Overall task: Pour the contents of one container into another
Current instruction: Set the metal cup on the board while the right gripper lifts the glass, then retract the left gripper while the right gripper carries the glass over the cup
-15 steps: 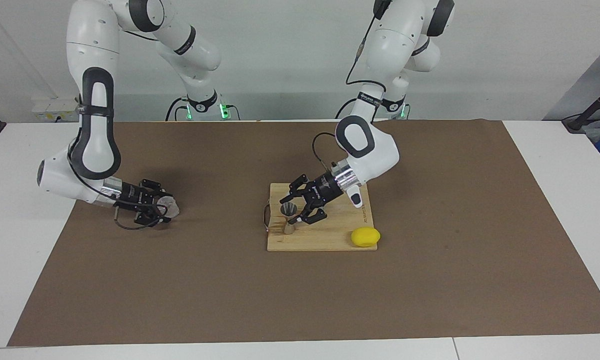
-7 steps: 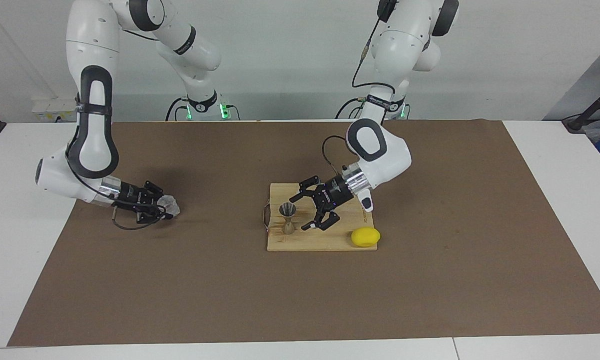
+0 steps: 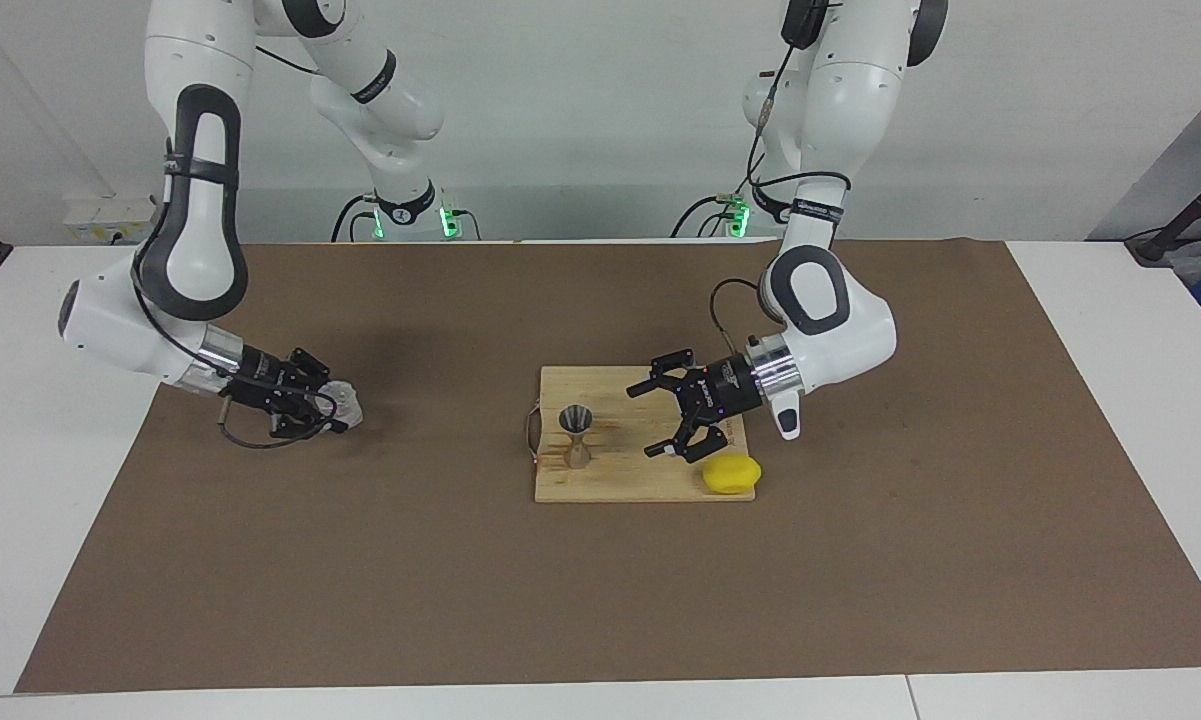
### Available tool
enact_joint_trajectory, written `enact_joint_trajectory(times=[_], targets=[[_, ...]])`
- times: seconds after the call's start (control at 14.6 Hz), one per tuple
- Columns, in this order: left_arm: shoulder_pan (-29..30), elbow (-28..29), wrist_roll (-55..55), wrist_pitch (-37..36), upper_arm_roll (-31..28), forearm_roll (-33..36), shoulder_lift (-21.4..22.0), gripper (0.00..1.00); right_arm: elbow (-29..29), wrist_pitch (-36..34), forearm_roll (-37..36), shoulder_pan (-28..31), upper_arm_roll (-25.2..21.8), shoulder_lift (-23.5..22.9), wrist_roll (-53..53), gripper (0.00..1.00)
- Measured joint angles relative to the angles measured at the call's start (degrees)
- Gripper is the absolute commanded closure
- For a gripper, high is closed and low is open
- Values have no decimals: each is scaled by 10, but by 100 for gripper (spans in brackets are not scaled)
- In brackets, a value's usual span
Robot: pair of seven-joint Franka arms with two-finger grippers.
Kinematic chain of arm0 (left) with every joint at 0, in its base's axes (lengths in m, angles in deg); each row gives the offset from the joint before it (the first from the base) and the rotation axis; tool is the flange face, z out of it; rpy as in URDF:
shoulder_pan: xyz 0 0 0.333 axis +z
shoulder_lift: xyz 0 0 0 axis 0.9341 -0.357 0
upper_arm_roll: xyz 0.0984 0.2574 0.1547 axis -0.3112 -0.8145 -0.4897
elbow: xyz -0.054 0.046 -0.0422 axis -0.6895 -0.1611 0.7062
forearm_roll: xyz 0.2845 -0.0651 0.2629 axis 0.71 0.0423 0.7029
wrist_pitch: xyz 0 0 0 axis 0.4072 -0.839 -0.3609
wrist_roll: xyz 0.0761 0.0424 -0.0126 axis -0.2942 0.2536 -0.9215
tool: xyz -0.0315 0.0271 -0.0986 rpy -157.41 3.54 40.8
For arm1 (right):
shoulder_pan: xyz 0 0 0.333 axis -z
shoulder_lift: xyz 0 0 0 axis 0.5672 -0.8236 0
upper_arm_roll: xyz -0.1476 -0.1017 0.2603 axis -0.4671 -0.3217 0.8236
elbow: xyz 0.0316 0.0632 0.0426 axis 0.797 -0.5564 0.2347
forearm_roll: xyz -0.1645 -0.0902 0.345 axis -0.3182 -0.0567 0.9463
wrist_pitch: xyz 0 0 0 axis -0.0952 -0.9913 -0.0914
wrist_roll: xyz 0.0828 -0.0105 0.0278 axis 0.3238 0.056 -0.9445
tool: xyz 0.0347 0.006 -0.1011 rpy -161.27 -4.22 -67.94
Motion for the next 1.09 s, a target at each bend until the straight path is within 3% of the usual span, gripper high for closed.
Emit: enact_joint_trajectory(times=[0.27, 0.48, 0.75, 1.09], targets=[[65, -29, 1, -55, 1, 131, 7, 0, 25, 10, 0, -52, 0, 16, 86, 100], [83, -69, 1, -54, 0, 291, 17, 0, 44, 53, -4, -95, 0, 16, 157, 100], [80, -106, -1, 3, 6, 541, 42, 0, 88, 79, -66, -161, 1, 10, 281, 100], [87, -119, 13, 67, 3, 795, 62, 0, 146, 105, -142, -231, 1, -20, 407, 100]])
